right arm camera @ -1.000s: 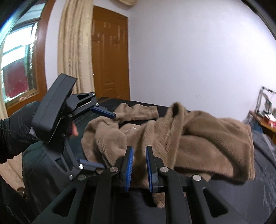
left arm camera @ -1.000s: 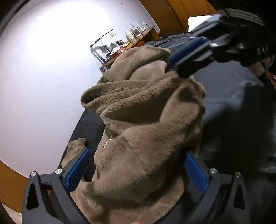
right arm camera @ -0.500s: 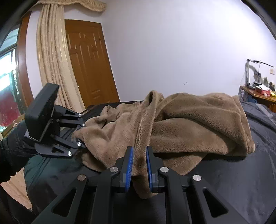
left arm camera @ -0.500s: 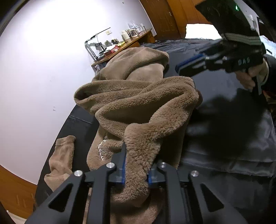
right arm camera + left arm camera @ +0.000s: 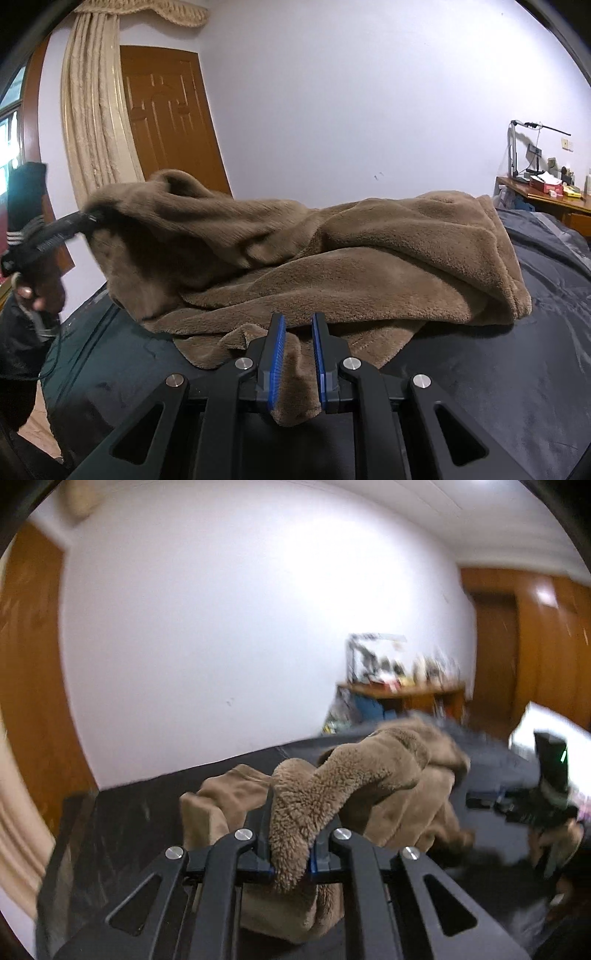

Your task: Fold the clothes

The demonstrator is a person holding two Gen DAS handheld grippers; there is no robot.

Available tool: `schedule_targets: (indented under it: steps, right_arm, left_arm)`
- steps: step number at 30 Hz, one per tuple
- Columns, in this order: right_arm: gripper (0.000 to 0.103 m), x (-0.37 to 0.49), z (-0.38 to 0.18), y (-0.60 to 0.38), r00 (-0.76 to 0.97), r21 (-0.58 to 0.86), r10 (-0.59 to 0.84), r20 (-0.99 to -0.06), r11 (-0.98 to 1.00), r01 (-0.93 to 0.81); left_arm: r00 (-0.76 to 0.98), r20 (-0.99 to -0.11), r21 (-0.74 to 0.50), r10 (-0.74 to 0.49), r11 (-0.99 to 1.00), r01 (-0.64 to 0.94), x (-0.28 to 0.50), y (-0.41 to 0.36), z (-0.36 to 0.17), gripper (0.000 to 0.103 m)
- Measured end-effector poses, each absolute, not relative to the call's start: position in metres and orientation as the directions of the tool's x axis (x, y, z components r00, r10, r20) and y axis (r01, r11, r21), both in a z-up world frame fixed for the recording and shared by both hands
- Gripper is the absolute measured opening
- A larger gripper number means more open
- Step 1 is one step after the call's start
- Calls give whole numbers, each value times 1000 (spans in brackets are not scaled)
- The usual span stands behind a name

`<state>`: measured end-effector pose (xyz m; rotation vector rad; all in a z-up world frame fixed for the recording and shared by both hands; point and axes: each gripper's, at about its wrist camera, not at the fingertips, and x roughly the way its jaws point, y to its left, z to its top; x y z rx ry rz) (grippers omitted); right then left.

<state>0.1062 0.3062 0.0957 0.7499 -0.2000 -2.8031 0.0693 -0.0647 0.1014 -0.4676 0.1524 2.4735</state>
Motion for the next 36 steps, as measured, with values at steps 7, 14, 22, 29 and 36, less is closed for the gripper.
schedule_targets:
  steps: [7, 14, 22, 29, 36]
  right_arm:
    - [16, 82, 120, 311, -868, 84, -173, -465, -985, 151]
    - [85, 8, 144, 350, -892, -70, 36, -450, -998, -5]
    - [85, -54, 104, 392, -694, 88, -145, -705, -989, 117]
    - [85, 40, 59, 352, -495, -57, -152, -856, -922, 383]
    - [85, 71, 93, 357, -608, -5, -221, -763, -938, 346]
  left_arm:
    - [-752, -383, -156, 537, -839, -521, 78, -120, 77, 14]
    - [-718, -430, -271, 547, -837, -475, 89, -149, 46, 14]
    - [-712, -447, -279, 541, -841, -464, 90, -149, 39, 14]
    - [-707, -463, -349, 534, -844, -408, 73, -177, 32, 17]
    - [-705, -490, -326, 512, -858, -397, 74, -170, 22, 17]
